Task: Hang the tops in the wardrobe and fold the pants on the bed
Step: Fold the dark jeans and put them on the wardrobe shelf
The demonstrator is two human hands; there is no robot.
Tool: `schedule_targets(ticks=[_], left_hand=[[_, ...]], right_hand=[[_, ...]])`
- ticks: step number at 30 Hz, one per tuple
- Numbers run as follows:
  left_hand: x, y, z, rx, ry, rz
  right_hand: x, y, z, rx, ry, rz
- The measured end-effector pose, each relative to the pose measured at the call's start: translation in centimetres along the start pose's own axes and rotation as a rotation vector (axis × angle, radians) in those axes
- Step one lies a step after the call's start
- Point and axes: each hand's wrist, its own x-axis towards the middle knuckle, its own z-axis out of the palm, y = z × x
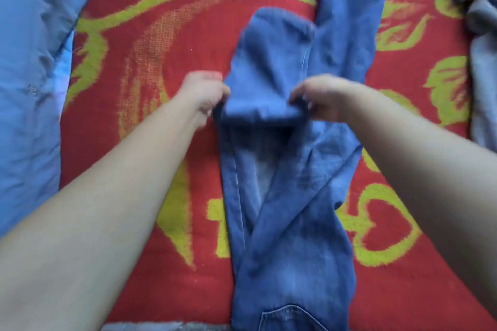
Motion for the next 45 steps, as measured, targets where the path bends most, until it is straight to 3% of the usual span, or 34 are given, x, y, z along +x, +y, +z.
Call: schedule_targets(ticks=[3, 7, 10, 13, 16, 19, 22, 27, 29, 33, 36, 39, 42, 45], left_hand=[[-0.7, -3.7, 0.8, 0.13, -0.097, -0.203], [0.6, -3.2, 0.9, -0.011, -0.124, -0.192], [1.8, -0.8, 1.2, -0.115, -0.074, -0.03], [3.1, 3.9, 0.5, -0.301, -0.076, 0.272], [4.5, 8.9, -1.0, -0.32, 0.066, 0.452], [4.8, 11.3, -0.9, -0.144, 0.234, 0.508], [4.3, 9.8, 0.1, 0.097, 0.394, 0.527], [2.6, 2.4, 5.7, 0.179, 0.064, 0.433], [2.2, 0.0, 8.7, 0.217, -0.052, 0.355], [2.8, -0.5, 13.9, 0.132, -0.089, 0.316], [3.3, 1.2, 17.0, -0.01, -0.081, 0.27], [4.0, 2.5, 19.2, 0.0, -0.09, 0.209], [3.6, 3.9, 19.6, -0.021, -0.16, 0.135], [2.6, 6.6, 17.9, -0.189, -0.188, 0.197]], right_hand=[[0.4, 3.0, 1.6, -0.101, -0.022, 0.064], [2.2, 2.9, 1.7, -0.037, 0.078, -0.018], [3.1, 1.3, 1.1, -0.119, 0.235, -0.286], [2.8, -3.4, -0.6, -0.079, 0.411, -0.615], [3.4, -9.2, -2.2, 0.051, 0.464, -0.734], [3.3, -11.6, -3.0, -0.095, 0.462, -0.611], [4.2, -8.6, -4.3, -0.194, 0.474, -0.457], [4.6, 0.0, -6.1, -0.368, 0.7, -0.228], [4.7, 2.9, -7.1, -0.275, 0.789, -0.149], [5.9, 5.7, -9.3, 0.066, 0.682, -0.108], [6.2, 6.1, -10.2, 0.393, 0.441, -0.203], [6.0, 5.7, -10.1, 0.51, 0.251, -0.289], [5.2, 4.1, -10.0, 0.526, 0.281, -0.355], [4.0, 1.6, -10.2, 0.532, 0.324, -0.434]])
